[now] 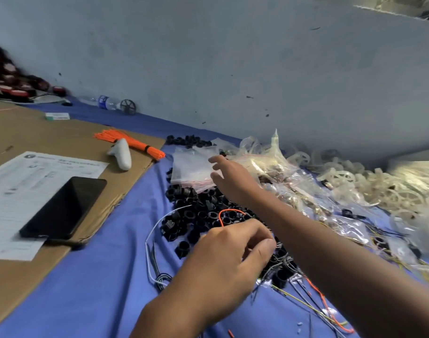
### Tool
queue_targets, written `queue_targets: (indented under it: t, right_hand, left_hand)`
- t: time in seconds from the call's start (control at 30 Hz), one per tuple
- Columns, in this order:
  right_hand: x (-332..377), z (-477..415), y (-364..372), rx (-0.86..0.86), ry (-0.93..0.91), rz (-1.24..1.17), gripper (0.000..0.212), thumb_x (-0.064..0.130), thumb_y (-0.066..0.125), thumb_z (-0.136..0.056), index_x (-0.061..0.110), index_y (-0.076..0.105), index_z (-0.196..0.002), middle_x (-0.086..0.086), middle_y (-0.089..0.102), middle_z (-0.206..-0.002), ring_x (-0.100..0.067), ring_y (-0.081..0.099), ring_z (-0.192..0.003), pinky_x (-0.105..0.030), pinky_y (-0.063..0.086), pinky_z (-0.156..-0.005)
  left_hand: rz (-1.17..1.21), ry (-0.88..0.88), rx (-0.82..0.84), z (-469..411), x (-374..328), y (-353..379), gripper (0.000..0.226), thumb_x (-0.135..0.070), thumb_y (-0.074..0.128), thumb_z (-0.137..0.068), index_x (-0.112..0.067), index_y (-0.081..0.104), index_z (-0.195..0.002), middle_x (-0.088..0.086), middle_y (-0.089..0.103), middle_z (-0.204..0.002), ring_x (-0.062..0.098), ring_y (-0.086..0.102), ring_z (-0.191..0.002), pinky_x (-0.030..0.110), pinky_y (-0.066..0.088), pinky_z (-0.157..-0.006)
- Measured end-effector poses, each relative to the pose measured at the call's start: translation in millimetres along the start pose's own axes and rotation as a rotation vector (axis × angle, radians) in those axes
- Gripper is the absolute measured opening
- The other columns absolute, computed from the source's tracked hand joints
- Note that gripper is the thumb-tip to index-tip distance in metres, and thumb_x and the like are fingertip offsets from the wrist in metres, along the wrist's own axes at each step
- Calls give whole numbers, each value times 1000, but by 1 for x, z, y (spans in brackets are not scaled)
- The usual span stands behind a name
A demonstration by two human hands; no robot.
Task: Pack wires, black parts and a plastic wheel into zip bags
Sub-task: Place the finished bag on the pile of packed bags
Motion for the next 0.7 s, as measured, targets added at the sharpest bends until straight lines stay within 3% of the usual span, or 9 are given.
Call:
queue_targets:
  t: [0.1,0.17,0.27,0.37,0.43,0.53,0.7]
  right_hand:
    - [-9,-22,28,88,90,164,48,15,43,-97,18,38,-144,-12,58,-134,-32,50,-125,-46,39,-101]
    - [-16,-24,39,144,111,308,46,9,43,-93,16,45,-138,-11,60,-128,-32,48,-124,-48,34,-102]
    - [-18,-23,44,46,60,453,26,3,46,-88,14,63,-104,-9,65,-103,-32,54,-105,-41,36,-88]
    - [-11,-20,38,9,10,428,21,0,45,-88,14,53,-74,-3,54,-71,-32,57,-88,-36,30,-73]
    - [-8,-15,26,-7,-10,416,21,3,45,-90,15,56,-77,-2,57,-72,-32,56,-89,-35,29,-72]
    - [-6,5,-3,-95,-34,402,20,15,49,-94,19,68,-93,-1,70,-96,-28,55,-96,-35,36,-79]
    - [-5,97,-35,-102,-75,262,16,26,57,-93,21,71,-88,2,71,-89,-22,56,-87,-36,42,-82]
  left_hand:
    - [13,-12,3,-2,2,-2,15,-43,52,-98,-30,58,-99,-14,63,-83,8,58,-78,29,47,-68]
    - [6,-22,-12,-2,3,-3,15,-43,52,-98,-29,58,-96,-13,62,-79,8,58,-75,33,49,-70]
    - [11,-37,-14,-4,4,-2,15,-43,52,-98,-30,58,-95,-16,59,-72,5,56,-70,32,49,-70]
    - [-3,-35,1,-5,1,2,15,-44,51,-98,-31,58,-98,-18,57,-70,3,52,-67,23,41,-63]
    - [-16,-41,-7,-6,2,4,14,-43,51,-98,-31,58,-97,-19,57,-71,2,52,-66,22,40,-62]
    - [-87,-30,-98,-7,8,-2,13,-42,54,-97,-30,60,-95,-19,60,-76,2,54,-72,28,46,-69]
    - [-421,35,-401,-7,19,-18,9,-26,67,-91,-29,68,-99,-11,65,-98,15,51,-95,34,45,-83]
Point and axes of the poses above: each hand's wrist, its own z-axis away from the middle knuckle, its own y-axis out of the palm, x = y × z, the point moved 3 cm from there along -z, towards the middle knuckle
